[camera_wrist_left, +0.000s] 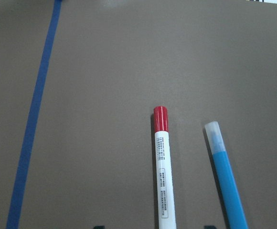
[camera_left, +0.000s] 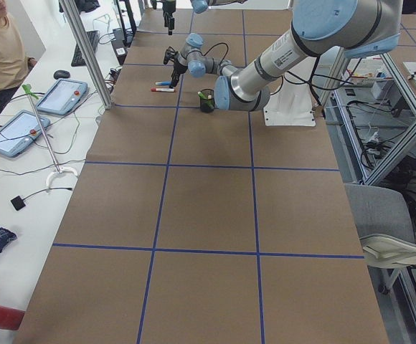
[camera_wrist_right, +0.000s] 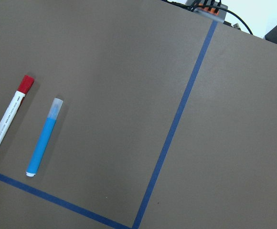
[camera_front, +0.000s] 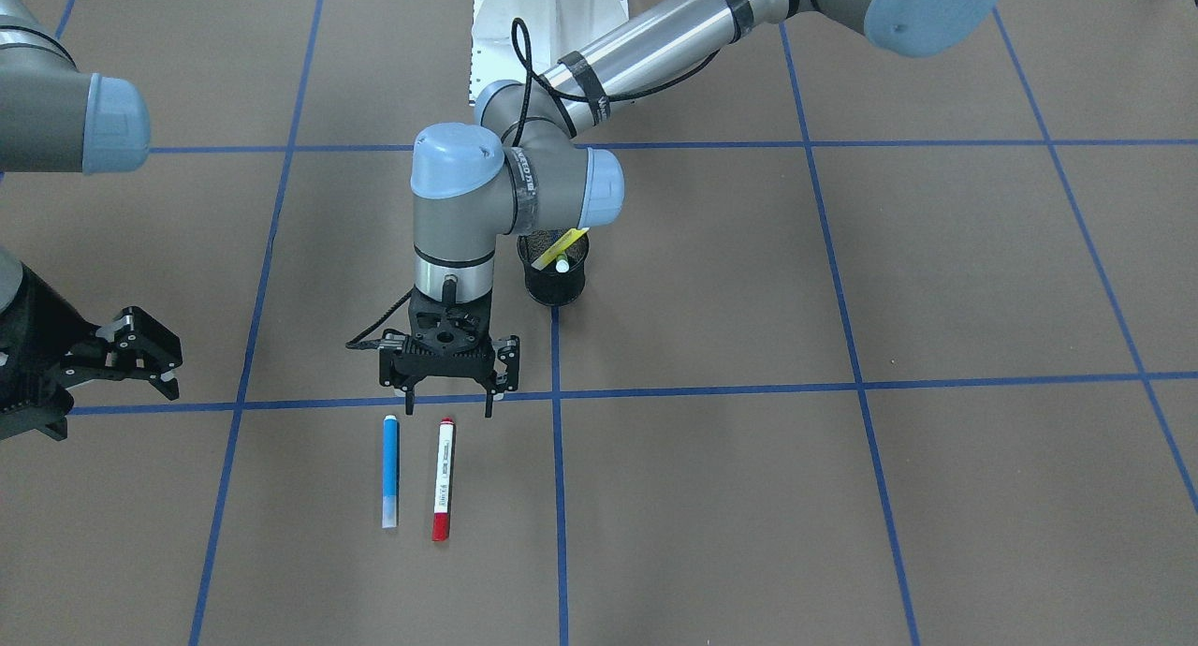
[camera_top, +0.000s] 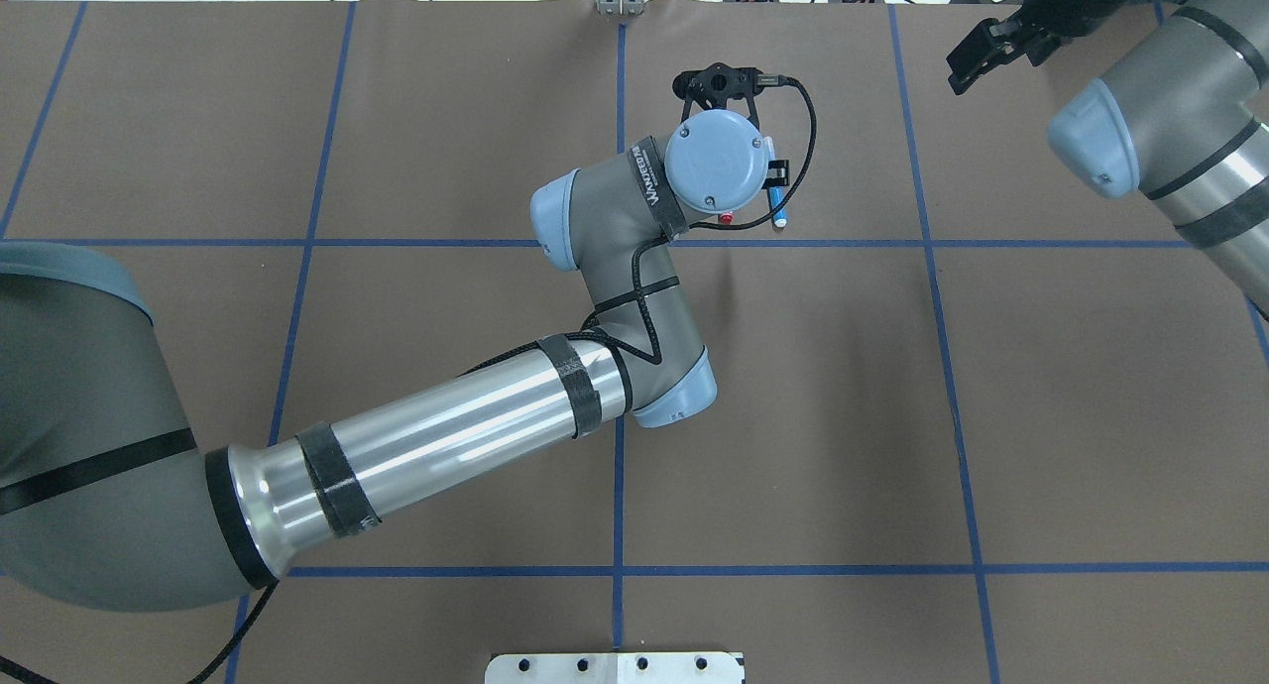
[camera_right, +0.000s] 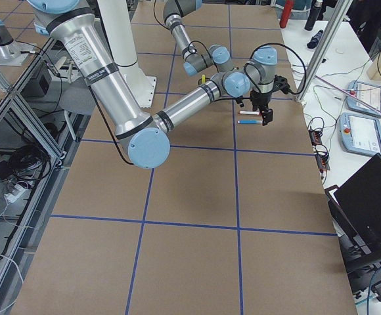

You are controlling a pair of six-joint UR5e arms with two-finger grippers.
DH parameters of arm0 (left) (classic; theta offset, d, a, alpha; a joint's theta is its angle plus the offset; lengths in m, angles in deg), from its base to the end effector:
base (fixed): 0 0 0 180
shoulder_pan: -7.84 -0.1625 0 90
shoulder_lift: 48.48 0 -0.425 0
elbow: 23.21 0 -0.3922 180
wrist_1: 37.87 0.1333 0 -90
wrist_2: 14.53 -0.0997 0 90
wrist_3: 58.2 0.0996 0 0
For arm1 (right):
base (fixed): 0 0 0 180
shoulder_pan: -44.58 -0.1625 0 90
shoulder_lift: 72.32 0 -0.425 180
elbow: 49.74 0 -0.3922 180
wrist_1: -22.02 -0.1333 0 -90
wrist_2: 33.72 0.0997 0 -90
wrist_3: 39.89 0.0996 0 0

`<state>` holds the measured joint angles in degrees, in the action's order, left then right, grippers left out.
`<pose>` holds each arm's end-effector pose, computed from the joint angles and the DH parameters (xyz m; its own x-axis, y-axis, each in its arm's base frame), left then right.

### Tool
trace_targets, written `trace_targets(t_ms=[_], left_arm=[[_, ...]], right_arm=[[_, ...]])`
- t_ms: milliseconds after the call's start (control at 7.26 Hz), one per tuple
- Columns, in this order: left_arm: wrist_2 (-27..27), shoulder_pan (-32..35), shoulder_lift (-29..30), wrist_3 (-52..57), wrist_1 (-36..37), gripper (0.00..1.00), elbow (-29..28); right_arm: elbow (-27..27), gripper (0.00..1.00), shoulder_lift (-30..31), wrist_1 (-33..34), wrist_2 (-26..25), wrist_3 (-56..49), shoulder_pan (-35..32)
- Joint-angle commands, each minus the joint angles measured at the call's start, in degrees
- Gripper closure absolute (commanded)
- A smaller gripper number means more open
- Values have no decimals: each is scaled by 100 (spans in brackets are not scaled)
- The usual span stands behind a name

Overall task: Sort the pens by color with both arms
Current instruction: 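Lower the red-capped marker onto the table and open the left gripper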

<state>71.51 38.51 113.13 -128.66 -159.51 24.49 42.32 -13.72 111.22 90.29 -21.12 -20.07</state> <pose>0.6859 -0.5697 0.0657 0.5812 0.0433 -0.8126 0.3888 0.8625 0.3240 -0.2200 -0.6455 0.3211 0.6955 -0.3651 0.6188 0.1374 0.9129 0.3843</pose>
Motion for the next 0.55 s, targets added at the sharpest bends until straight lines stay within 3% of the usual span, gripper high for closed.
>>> trace_targets(t_ms=[0,275,413], left_arm=[[610,184,-104,6,1441,1,1148],[1404,412,-278,58,2754,1,2238],[1694,553,-706,111,3212,1,3001]], right_arm=[[23,1,-7,9,0,12,5],[101,1,-42,17,26,169,5],[224,1,-95,18,26,684,162]])
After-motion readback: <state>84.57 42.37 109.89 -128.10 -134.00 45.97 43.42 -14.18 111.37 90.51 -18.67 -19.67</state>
